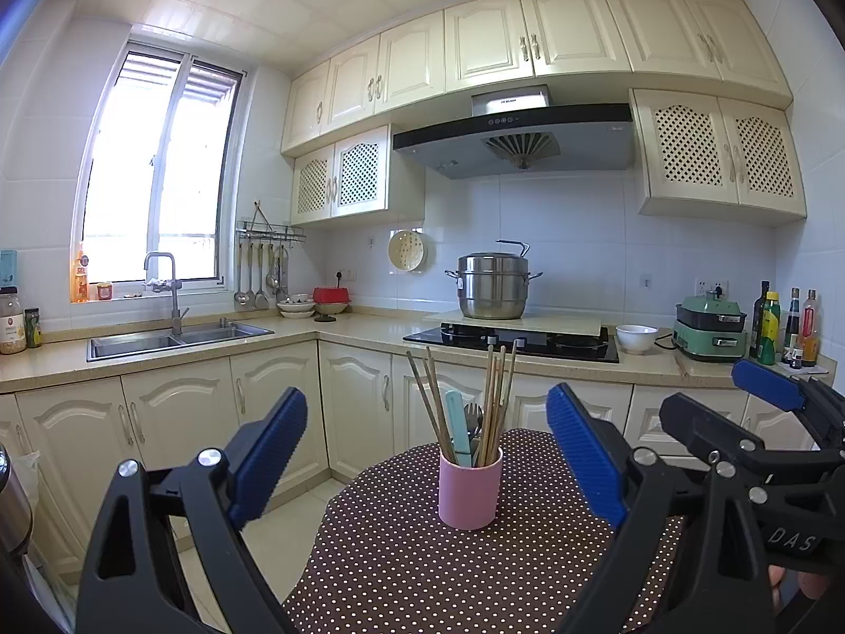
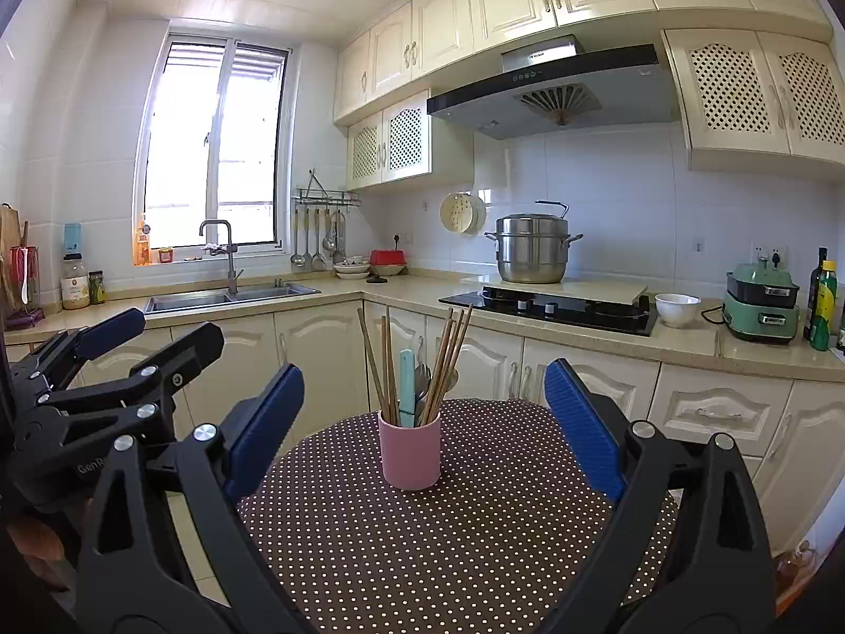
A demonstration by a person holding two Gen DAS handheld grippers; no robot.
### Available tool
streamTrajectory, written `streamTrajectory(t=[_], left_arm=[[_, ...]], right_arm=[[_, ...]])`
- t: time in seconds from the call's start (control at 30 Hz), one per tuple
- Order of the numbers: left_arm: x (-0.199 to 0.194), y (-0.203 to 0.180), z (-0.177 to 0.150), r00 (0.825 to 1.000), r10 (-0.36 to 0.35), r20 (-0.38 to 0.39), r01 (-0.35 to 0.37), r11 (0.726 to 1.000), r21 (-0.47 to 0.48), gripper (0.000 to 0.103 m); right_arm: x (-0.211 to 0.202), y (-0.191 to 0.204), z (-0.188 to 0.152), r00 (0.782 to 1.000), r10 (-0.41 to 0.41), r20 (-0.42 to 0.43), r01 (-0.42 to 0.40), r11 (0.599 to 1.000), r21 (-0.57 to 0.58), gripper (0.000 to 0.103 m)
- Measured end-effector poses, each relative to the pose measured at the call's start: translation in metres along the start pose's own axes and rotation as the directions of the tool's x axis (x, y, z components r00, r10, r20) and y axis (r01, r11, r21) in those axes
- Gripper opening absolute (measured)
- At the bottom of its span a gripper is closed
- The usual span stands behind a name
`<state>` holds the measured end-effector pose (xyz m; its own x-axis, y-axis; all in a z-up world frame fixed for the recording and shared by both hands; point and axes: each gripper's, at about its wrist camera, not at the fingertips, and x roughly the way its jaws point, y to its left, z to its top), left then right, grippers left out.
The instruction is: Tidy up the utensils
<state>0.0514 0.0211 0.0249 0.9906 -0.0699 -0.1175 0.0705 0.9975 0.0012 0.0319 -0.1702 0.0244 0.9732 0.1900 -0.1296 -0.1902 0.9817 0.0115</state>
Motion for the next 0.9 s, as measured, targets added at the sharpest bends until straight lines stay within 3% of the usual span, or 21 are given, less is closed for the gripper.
streamTrajectory(t=[0.63,0.9], left_arm=[[0.027,0.000,-0.003,0.999,0.031,-0.018,-0.030,0.999,0.031,0.091],[0.051,0.000,-0.015,0.996,0.046,-0.070,-0.043,0.998,0.039,0.090]], right_arm=[[0.030,-0.010,-0.006,0.999,0.042,-0.005,-0.041,0.998,0.040,0.091],[0.053,-0.014,-0.019,0.997,0.053,-0.051,-0.050,0.996,0.067,0.091]])
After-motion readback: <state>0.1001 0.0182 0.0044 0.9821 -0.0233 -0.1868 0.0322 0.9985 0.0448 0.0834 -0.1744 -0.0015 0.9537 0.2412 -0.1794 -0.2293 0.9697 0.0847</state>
